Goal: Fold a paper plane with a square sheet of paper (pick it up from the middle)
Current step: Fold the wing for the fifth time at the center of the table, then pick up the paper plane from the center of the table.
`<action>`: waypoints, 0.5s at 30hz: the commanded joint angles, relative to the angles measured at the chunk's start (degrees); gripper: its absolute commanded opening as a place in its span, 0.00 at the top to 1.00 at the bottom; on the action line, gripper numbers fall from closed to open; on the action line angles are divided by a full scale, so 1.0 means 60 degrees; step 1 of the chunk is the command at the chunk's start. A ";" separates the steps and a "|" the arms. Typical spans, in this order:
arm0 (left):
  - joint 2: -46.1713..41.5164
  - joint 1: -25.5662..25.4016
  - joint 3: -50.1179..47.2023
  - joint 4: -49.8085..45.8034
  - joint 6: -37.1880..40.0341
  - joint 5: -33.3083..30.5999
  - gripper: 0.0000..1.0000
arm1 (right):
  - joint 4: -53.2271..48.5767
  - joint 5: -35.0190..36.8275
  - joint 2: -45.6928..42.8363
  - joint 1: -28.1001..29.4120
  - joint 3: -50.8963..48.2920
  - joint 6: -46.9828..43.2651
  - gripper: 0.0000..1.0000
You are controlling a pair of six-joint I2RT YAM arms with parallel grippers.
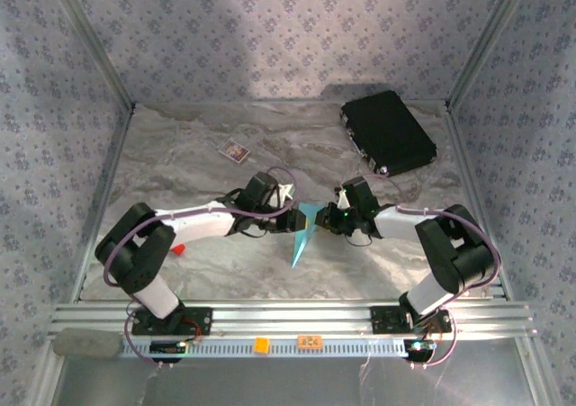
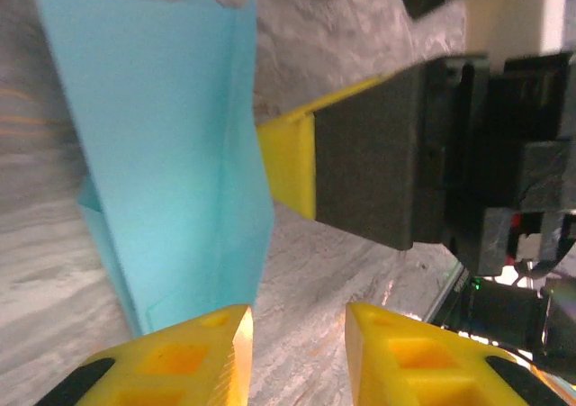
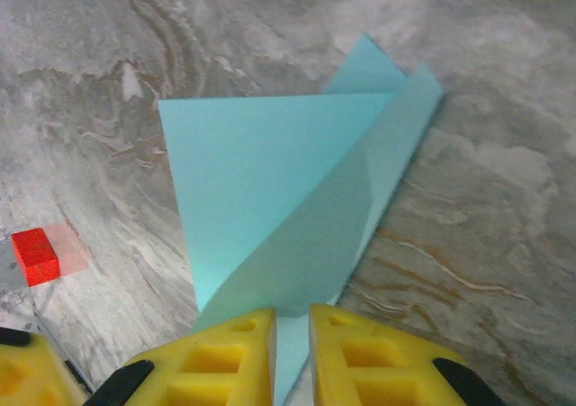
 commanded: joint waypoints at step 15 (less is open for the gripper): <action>0.1195 0.0183 0.0044 -0.0910 0.0431 0.0692 0.62 | -0.0177 0.0339 -0.0663 0.0498 -0.0597 0.0673 0.78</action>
